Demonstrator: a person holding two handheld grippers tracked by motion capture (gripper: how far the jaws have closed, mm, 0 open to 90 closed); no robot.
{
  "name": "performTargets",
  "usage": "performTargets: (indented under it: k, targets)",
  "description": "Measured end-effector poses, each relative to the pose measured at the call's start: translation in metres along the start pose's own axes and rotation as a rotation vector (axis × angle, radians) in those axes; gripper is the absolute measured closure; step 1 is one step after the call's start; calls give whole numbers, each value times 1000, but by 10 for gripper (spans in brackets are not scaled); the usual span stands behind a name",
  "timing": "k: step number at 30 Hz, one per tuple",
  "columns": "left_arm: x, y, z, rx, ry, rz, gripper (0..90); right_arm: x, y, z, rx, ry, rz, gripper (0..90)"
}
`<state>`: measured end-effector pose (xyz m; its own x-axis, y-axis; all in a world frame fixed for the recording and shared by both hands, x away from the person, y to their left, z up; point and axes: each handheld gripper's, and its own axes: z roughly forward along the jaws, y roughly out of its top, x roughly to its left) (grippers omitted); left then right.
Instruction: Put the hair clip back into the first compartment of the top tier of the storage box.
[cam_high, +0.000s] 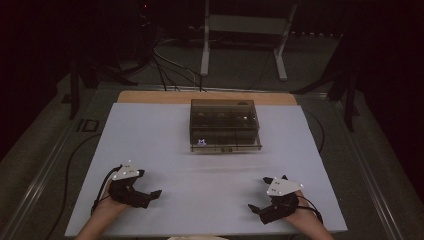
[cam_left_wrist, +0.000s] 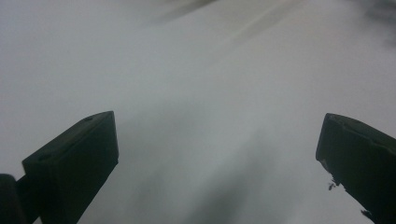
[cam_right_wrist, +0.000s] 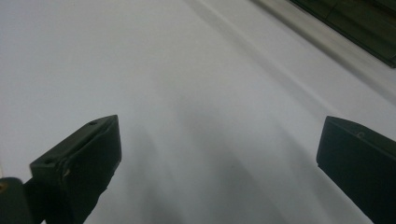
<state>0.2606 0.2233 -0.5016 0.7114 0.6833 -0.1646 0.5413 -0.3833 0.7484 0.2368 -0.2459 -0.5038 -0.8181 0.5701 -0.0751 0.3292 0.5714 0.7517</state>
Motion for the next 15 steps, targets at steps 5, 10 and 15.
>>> performTargets:
  k: [5,10,15]
  targets:
    - [-1,-8,-5,7,9,3,1,0,-1,-1,1,-1,2,7]
    - [-3,-14,-9,22,31,19,1,0,0,0,3,2,2,7]
    - [-4,-17,-10,12,28,17,1,0,0,0,4,3,1,6]
